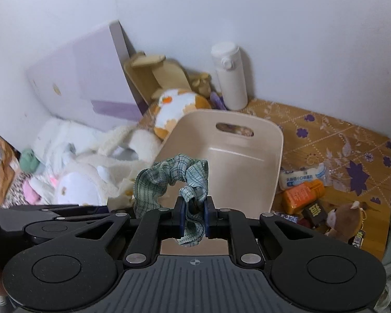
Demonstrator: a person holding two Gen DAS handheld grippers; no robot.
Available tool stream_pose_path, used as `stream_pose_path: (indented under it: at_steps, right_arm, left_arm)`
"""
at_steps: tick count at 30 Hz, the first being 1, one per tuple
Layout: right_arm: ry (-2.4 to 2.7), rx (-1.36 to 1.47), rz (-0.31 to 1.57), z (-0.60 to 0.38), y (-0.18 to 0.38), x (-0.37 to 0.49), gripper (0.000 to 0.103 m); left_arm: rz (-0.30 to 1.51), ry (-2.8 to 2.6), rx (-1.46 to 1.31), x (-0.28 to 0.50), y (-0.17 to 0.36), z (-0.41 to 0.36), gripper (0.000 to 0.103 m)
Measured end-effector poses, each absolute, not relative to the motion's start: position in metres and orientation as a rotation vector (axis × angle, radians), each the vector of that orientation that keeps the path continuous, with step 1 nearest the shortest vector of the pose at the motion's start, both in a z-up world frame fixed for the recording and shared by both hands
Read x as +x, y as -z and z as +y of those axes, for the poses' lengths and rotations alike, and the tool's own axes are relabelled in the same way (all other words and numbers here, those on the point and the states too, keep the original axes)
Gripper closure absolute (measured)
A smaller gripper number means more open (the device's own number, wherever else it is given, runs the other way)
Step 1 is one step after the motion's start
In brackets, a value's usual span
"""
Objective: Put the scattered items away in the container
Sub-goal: 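Carry both scrunchies into the beige basket and open both grippers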
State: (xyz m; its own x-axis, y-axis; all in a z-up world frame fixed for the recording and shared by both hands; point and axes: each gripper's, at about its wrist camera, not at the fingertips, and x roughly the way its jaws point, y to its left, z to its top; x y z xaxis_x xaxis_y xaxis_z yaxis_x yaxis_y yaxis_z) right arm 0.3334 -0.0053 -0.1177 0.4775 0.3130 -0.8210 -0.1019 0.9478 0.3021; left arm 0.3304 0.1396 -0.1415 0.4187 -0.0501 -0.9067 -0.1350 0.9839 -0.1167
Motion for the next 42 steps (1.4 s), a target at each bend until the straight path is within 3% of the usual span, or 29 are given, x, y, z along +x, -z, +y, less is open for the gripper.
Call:
stream_pose_path:
  at_steps: [9, 15, 16, 18, 22, 25, 42]
  right_arm:
    - [-0.228, 0.155, 1.187, -0.002, 0.165, 0.359, 0.089]
    - [-0.216, 0.15, 1.227, -0.006, 0.18, 0.364, 0.084]
    - [-0.194, 0.156, 1.235, -0.006, 0.182, 0.365, 0.082]
    - [-0.171, 0.166, 1.254, -0.009, 0.184, 0.365, 0.068]
    - [-0.172, 0.243, 1.254, -0.023, 0.181, 0.362, 0.051]
    - [-0.182, 0.251, 1.226, -0.026, 0.173, 0.36, 0.042]
    - [-0.112, 0.211, 1.118, -0.079, 0.114, 0.298, 0.036]
  left_arm:
    - [1.256, -0.012, -0.172, 0.354, 0.185, 0.135, 0.083]
    - [1.329, -0.019, -0.165, 0.357, 0.205, 0.131, 0.07]
    - [1.338, -0.028, -0.164, 0.357, 0.206, 0.132, 0.066]
    - [1.338, -0.039, -0.172, 0.354, 0.206, 0.134, 0.061]
    - [1.305, -0.071, -0.189, 0.347, 0.198, 0.141, 0.039]
    - [1.293, -0.085, -0.203, 0.342, 0.192, 0.144, 0.037]
    - [1.141, 0.034, -0.065, 0.306, 0.127, 0.072, 0.031]
